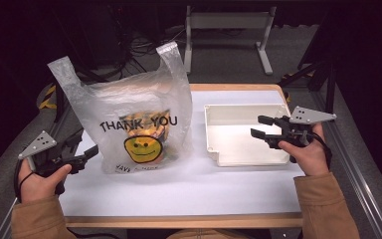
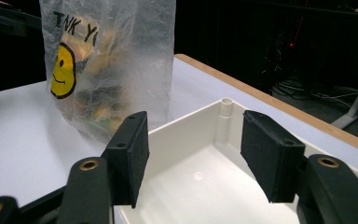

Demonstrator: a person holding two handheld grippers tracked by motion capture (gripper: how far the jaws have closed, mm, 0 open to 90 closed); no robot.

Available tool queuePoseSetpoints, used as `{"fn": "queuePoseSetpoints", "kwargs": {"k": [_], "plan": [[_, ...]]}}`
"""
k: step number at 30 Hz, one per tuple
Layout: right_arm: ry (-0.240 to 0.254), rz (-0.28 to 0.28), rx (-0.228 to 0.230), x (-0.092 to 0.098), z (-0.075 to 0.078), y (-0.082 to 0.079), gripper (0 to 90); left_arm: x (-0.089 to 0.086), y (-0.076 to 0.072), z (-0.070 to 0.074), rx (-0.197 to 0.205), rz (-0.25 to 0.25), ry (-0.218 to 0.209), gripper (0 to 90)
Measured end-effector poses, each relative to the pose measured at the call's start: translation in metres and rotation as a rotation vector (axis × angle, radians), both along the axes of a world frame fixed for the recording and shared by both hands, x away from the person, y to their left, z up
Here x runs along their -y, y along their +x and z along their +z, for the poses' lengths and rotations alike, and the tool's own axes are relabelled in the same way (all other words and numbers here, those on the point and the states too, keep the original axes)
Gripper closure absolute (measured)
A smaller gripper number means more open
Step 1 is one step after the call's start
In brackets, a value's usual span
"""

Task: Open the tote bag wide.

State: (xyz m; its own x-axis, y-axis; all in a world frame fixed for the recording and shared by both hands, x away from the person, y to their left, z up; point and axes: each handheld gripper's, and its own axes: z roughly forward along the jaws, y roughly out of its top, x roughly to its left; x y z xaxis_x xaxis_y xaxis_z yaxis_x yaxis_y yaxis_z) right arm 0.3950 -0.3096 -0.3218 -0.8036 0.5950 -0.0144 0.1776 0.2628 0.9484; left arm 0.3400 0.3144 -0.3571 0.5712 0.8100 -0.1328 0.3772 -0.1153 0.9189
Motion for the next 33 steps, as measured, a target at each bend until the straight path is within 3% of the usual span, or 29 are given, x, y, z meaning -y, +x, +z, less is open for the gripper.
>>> {"fn": "queuePoseSetpoints", "kwargs": {"k": [5,11,17,23,27,33], "plan": [[-0.004,0.007,-0.004,-0.003,-0.001,0.0,41.6,0.002,0.001,0.005,0.0,0.017,-0.01,19.3],[-0.005,0.008,-0.005,-0.004,-0.001,-0.001,41.2,0.008,0.002,0.013,0.02,-0.008,-0.029,17.2],[-0.018,0.011,-0.006,-0.01,-0.003,-0.003,40.8,0.013,0.014,0.012,0.029,0.02,-0.081,14.8],[-0.03,0.017,-0.001,-0.015,-0.003,-0.007,40.3,0.015,0.019,0.013,0.052,0.043,-0.083,16.2],[-0.032,0.015,0.001,-0.014,-0.003,-0.009,40.3,0.015,0.023,0.011,0.055,0.035,-0.109,29.3],[-0.029,0.02,0.003,-0.016,-0.004,-0.012,41.2,0.017,0.026,0.009,0.043,-0.011,-0.114,67.7]]}}
